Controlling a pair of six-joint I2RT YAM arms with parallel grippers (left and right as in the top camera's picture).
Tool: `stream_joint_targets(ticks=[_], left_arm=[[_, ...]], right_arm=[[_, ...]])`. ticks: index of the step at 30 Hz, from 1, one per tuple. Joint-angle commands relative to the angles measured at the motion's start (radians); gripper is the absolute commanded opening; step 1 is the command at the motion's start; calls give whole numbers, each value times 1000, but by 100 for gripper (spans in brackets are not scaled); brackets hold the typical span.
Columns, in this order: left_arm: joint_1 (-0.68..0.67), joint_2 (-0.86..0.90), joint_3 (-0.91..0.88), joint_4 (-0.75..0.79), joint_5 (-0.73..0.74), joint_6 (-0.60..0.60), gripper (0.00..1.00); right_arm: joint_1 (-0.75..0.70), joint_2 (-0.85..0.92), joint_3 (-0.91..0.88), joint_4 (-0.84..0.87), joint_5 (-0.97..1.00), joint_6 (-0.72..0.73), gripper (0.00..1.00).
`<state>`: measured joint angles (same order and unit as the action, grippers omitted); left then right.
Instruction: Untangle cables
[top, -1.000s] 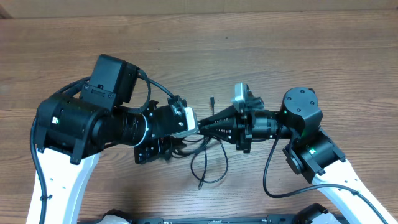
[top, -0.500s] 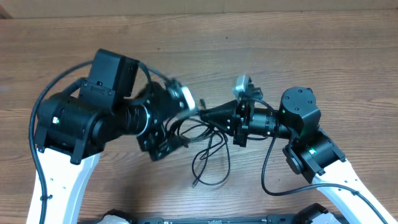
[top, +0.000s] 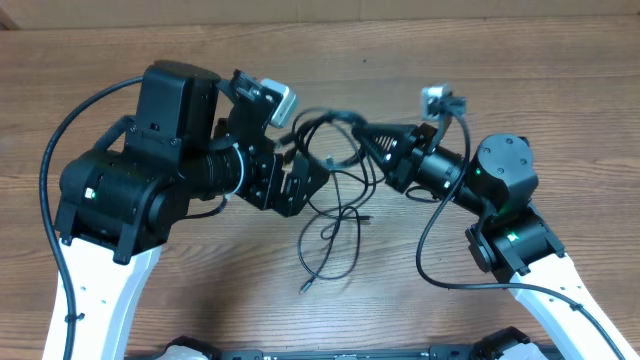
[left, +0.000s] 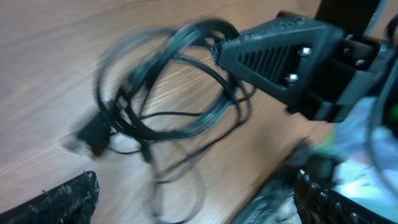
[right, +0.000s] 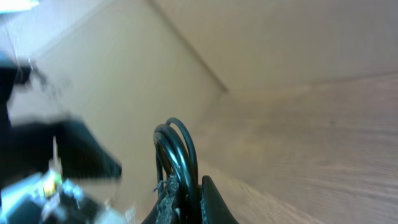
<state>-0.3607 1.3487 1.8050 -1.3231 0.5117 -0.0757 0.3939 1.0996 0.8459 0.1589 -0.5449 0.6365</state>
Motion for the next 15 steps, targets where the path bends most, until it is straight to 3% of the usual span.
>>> stream_joint_targets(ticks=[1, 11, 15], left_arm=[[-6, -11, -2, 36, 91, -283, 99], [-6, -7, -2, 172, 92, -734, 100], [-6, 4, -2, 179, 91, -953, 100]], right_arm=[[-5, -9, 19, 86, 133, 242, 4], [-5, -9, 19, 174, 275, 495, 4], [-5, -9, 19, 210, 278, 528, 4]])
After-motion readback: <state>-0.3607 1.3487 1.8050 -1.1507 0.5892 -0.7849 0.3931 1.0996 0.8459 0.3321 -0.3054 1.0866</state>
